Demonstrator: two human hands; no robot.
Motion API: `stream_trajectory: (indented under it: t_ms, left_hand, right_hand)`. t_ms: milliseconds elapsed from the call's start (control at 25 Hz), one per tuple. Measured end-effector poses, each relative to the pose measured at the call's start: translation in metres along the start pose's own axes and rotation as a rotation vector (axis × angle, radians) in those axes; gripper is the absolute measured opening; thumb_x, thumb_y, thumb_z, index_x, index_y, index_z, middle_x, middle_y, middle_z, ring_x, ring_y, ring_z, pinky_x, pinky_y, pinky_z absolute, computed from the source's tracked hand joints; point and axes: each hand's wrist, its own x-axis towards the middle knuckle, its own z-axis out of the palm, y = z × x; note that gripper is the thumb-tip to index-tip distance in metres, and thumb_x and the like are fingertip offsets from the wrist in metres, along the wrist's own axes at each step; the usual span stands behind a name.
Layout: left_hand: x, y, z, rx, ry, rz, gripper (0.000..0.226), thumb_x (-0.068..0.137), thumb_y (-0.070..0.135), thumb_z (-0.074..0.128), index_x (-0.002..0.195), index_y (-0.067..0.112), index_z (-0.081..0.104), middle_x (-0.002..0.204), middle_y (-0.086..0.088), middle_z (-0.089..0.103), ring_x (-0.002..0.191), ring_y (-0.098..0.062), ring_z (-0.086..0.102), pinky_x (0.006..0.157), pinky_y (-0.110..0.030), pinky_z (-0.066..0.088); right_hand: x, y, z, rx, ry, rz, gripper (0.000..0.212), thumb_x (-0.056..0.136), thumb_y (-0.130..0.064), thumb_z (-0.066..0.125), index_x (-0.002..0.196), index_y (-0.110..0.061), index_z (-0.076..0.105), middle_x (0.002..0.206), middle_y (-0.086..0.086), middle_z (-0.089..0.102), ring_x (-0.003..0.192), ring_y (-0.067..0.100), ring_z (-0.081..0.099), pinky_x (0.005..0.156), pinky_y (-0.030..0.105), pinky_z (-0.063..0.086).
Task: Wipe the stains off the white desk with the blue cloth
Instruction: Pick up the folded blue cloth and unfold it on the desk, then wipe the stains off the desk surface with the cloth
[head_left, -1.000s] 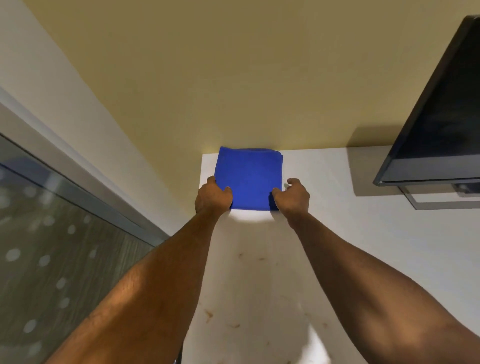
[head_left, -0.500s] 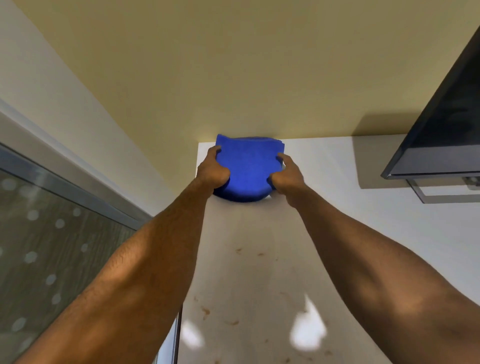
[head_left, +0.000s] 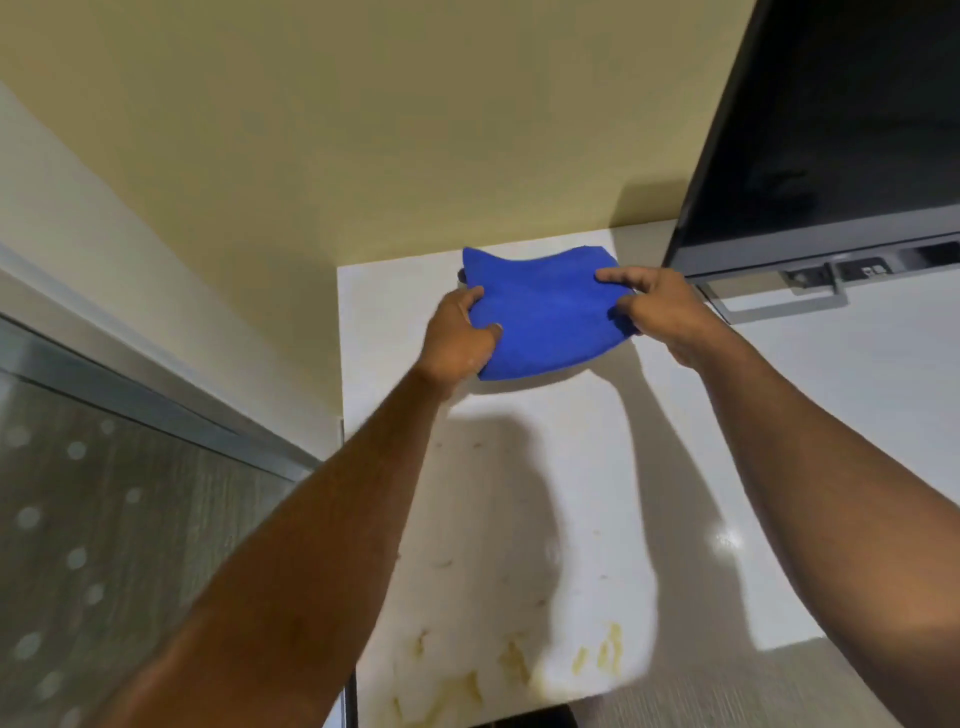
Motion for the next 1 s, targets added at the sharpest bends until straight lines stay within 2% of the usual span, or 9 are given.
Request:
stream_trajectory:
  t_ms: [160,280,360,440,560,640,800,880,1000]
  left_hand:
    - [-0.063,-0.037,0.06,0.145,-0.169,0.054,0.062,0.084,0.011,0.065,0.141,0.006,0.042,0.146,-0.013,0.043,0.134,-0.026,0.045,0.111,-0.031,0.034]
    - [-0.099,-0.067,0.073,0.384,-0.244,0.047,0.045,0.09,0.015,0.051,0.135,0.016,0.048,0.137,-0.009,0.052,0.125,-0.03,0.052,0.096,-0.031,0.042]
    - [-0.113,-0.087,0.06,0.643,-0.145,0.242,0.043,0.089,0.008,0.045,0.131,0.009,0.053,0.13,-0.016,0.059,0.116,-0.036,0.058,0.093,-0.037,0.046]
    - [-0.109,-0.109,0.027,0.931,0.005,0.412,0.043,0.093,0.013,0.035,0.13,0.004,0.054,0.125,-0.021,0.062,0.107,-0.037,0.062,0.09,-0.038,0.05]
    - [-0.086,-0.139,-0.035,1.141,0.148,0.357,0.053,0.1,0.028,0.015,0.137,0.007,0.047,0.141,-0.02,0.052,0.122,-0.034,0.054,0.096,-0.041,0.047]
    - [-0.067,-0.161,-0.072,1.103,0.023,0.235,0.051,0.103,0.033,0.021,0.15,0.016,0.03,0.161,-0.011,0.024,0.146,-0.03,0.027,0.114,-0.049,0.03]
    - [-0.035,-0.191,-0.101,1.067,-0.097,0.174,0.057,0.102,0.046,0.018,0.154,0.025,0.006,0.165,0.001,-0.006,0.152,-0.025,-0.001,0.117,-0.054,0.015]
    - [-0.025,-0.193,-0.097,0.927,-0.029,0.159,0.059,0.102,0.047,0.016,0.154,0.023,0.002,0.164,0.0,-0.011,0.151,-0.025,-0.006,0.119,-0.052,0.012]
    - [-0.022,-0.19,-0.084,0.724,0.081,0.108,0.061,0.101,0.05,0.018,0.154,0.024,0.004,0.164,-0.001,-0.011,0.151,-0.026,-0.007,0.121,-0.048,0.008]
  right_hand:
    - [-0.065,0.074,-0.025,-0.022,0.037,0.075,0.054,0.078,0.006,0.048,0.11,-0.034,0.068,0.123,-0.002,0.06,0.1,0.015,0.059,0.07,0.016,0.047]
    - [-0.102,0.123,-0.019,-0.147,0.028,0.231,0.051,0.078,0.006,0.048,0.111,-0.026,0.068,0.13,0.005,0.06,0.11,0.025,0.058,0.087,0.03,0.048]
    - [-0.122,0.143,-0.009,-0.471,0.098,0.228,0.044,0.079,-0.002,0.052,0.117,-0.022,0.066,0.136,0.009,0.056,0.117,0.032,0.054,0.095,0.04,0.046]
    - [-0.13,0.147,0.004,-0.726,0.306,0.068,0.039,0.082,-0.015,0.057,0.121,-0.015,0.062,0.137,0.016,0.053,0.117,0.04,0.052,0.093,0.049,0.045]
    - [-0.124,0.141,0.032,-0.659,0.371,-0.184,0.051,0.089,-0.038,0.054,0.13,-0.009,0.051,0.141,0.019,0.049,0.126,0.037,0.047,0.104,0.049,0.039]
    - [-0.112,0.137,0.056,-0.638,0.24,-0.171,0.067,0.088,-0.058,0.048,0.14,-0.018,0.039,0.152,0.011,0.036,0.139,0.033,0.032,0.112,0.055,0.027]
    - [-0.08,0.142,0.094,-0.751,0.136,-0.009,0.095,0.067,-0.093,0.025,0.146,-0.043,0.011,0.162,0.0,0.005,0.147,0.035,0.0,0.11,0.067,-0.003]
    - [-0.069,0.148,0.102,-0.817,0.152,0.009,0.097,0.062,-0.097,0.016,0.145,-0.049,0.002,0.162,0.002,-0.003,0.146,0.038,-0.007,0.108,0.069,-0.005]
    - [-0.064,0.156,0.096,-0.897,0.165,-0.031,0.076,0.079,-0.083,0.009,0.145,-0.048,0.001,0.162,0.001,-0.002,0.146,0.036,-0.003,0.11,0.066,0.0]
